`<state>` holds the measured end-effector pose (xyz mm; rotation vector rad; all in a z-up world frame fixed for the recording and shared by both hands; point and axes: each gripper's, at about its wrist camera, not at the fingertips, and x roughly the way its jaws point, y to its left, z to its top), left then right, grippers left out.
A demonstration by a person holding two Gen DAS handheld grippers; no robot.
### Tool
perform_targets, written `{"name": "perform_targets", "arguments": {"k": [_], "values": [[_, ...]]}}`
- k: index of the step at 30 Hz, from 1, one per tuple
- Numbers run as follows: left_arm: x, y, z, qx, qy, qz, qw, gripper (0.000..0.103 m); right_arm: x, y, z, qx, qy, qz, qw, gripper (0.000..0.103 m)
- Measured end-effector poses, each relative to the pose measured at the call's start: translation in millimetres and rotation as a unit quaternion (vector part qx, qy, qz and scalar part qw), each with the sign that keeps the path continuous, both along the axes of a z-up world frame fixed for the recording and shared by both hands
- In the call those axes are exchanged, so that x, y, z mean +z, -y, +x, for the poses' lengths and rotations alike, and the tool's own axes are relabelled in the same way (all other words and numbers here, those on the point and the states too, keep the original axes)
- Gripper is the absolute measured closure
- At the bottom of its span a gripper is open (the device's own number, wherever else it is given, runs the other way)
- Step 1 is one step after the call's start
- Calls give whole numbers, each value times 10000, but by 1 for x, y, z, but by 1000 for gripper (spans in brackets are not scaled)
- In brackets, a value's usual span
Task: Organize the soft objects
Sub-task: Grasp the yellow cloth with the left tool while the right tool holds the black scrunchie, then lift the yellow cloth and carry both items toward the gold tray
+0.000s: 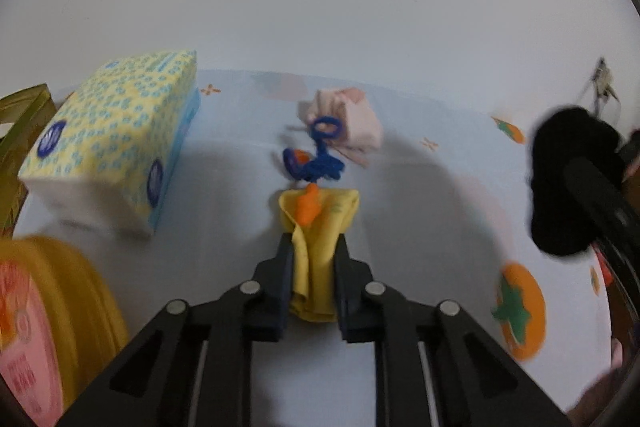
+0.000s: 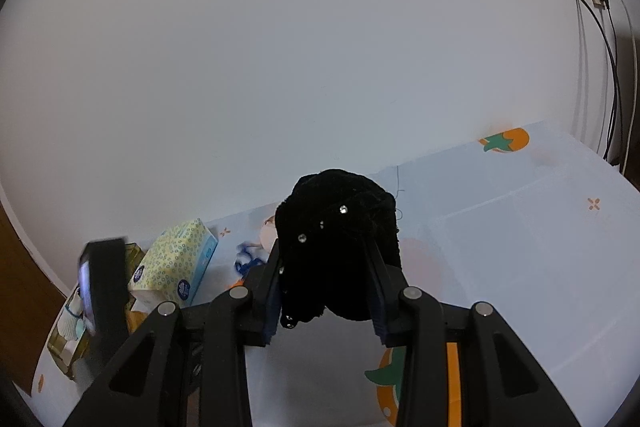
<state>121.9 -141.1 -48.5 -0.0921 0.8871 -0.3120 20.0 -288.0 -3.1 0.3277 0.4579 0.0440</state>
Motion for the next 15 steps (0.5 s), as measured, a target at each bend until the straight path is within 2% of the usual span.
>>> {"name": "perform_targets", "arguments": {"k": [7, 10, 15], "values": [[5, -15, -30, -396, -95, -429, 9982, 88, -6, -2, 2, -4, -53, -40, 10000, 64], [7, -18, -38, -578, -51, -390, 9976, 87, -8, -3, 3, 25, -98, -32, 9999, 64], [6, -23, -39, -618, -135, -380, 9973, 76, -11, -6, 4, 67, -155, -36, 9999, 64]]}}
